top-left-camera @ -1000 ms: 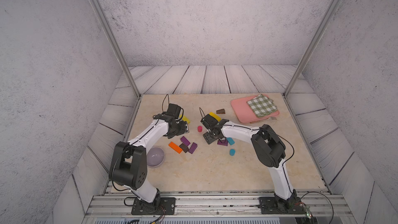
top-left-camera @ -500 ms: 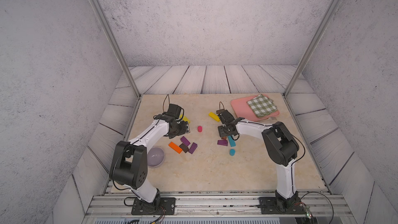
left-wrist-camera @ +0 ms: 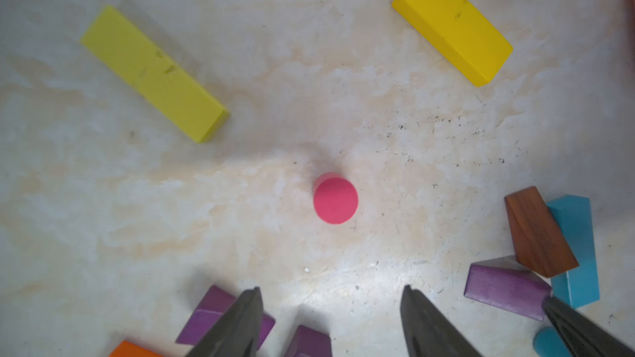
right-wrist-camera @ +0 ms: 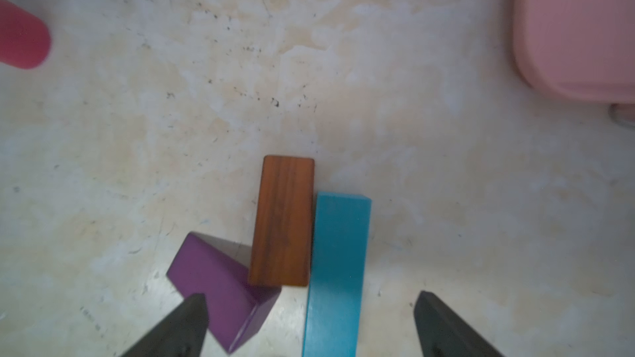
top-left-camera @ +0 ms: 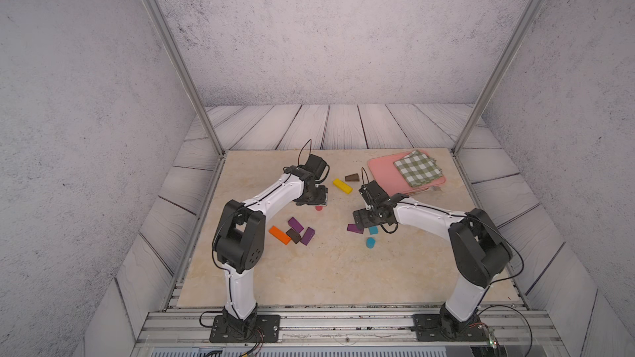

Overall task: Assemble a small pinwheel with building blocks
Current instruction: Adjust the building block at the center of the board, then pick up the building block from the center of the board.

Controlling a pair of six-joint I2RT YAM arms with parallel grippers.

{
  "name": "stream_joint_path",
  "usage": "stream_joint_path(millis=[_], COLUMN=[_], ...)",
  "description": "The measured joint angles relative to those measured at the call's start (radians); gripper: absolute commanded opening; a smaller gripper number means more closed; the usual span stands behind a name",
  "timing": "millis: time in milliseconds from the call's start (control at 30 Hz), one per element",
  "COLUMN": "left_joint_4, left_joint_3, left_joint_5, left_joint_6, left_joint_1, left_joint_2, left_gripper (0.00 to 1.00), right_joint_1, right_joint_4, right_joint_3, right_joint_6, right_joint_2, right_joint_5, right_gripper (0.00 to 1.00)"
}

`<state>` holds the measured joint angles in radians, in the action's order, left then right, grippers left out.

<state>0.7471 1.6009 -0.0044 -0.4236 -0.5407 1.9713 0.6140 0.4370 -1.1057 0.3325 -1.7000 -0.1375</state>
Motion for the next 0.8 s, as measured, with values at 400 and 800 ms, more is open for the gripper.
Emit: stream_joint_path(millis=[400, 800], left_joint_4=[0.114, 0.128], left_joint_3=[0.213, 0.282], left_joint_5=[-0.049, -0.055], left_joint_6=[-0.031, -0.087], left_joint_1=[-0.016, -0.007], left_joint_2=[0.281, 0.336], left_gripper=[0.61, 0.22], right_joint_1=[-0.01, -0.015], right_joint_4=[0.002, 0.016], right_joint_3=[0.155, 0.17], right_joint_6=[-0.029, -0.05], right_joint_2=[0.252, 0.291], right_joint_5=[0.0, -0.004], right_gripper=[0.99, 0.99])
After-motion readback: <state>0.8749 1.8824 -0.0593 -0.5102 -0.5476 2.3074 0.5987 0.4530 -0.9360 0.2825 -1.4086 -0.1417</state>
